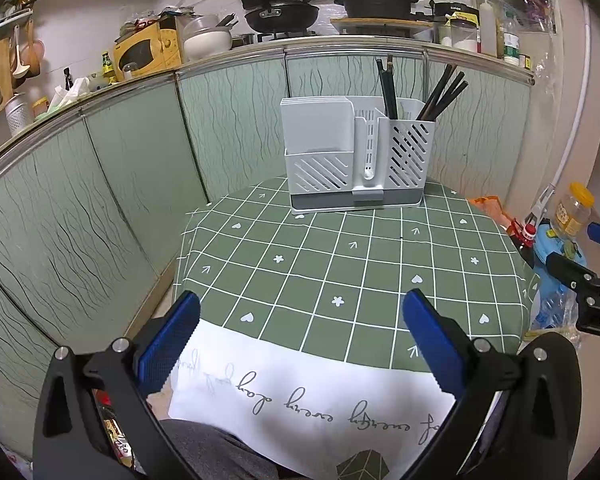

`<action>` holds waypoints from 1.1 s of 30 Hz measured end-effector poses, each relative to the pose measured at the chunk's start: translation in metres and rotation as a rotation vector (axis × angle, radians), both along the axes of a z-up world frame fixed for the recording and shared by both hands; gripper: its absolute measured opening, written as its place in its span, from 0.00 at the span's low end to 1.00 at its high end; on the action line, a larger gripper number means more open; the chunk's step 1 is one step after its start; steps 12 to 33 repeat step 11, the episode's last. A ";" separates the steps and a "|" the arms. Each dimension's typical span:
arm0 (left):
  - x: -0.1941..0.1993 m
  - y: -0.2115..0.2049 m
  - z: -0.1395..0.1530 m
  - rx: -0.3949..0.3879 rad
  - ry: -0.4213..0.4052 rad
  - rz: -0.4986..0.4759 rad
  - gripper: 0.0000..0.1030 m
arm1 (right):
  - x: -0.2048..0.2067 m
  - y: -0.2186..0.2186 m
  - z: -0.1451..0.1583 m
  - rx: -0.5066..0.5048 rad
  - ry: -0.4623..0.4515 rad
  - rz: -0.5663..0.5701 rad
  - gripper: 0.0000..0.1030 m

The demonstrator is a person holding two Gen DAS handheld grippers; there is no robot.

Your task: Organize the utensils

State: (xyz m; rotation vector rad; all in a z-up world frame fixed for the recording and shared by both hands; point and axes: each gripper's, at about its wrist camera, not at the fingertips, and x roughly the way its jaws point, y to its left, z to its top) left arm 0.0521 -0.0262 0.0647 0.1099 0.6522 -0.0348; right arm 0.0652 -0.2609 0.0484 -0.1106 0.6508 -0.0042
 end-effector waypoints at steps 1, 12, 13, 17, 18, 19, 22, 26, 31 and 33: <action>0.000 0.000 0.000 -0.001 -0.001 -0.001 0.96 | 0.000 0.000 0.000 -0.001 0.001 0.000 0.93; -0.001 -0.004 -0.001 -0.001 0.010 -0.006 0.96 | 0.001 0.000 -0.001 -0.003 0.007 0.004 0.93; -0.001 -0.004 -0.001 -0.001 0.010 -0.006 0.96 | 0.001 0.000 -0.001 -0.003 0.007 0.004 0.93; -0.001 -0.004 -0.001 -0.001 0.010 -0.006 0.96 | 0.001 0.000 -0.001 -0.003 0.007 0.004 0.93; -0.001 -0.004 -0.001 -0.001 0.010 -0.006 0.96 | 0.001 0.000 -0.001 -0.003 0.007 0.004 0.93; -0.001 -0.004 -0.001 -0.001 0.010 -0.006 0.96 | 0.001 0.000 -0.001 -0.003 0.007 0.004 0.93; -0.001 -0.004 -0.001 -0.001 0.010 -0.006 0.96 | 0.001 0.000 -0.001 -0.003 0.007 0.004 0.93; -0.001 -0.004 -0.001 -0.001 0.010 -0.006 0.96 | 0.001 0.000 -0.001 -0.003 0.007 0.004 0.93; -0.001 -0.004 -0.001 -0.001 0.010 -0.006 0.96 | 0.001 0.000 -0.001 -0.003 0.007 0.004 0.93; -0.001 -0.004 -0.001 -0.001 0.010 -0.006 0.96 | 0.001 0.000 -0.001 -0.003 0.007 0.004 0.93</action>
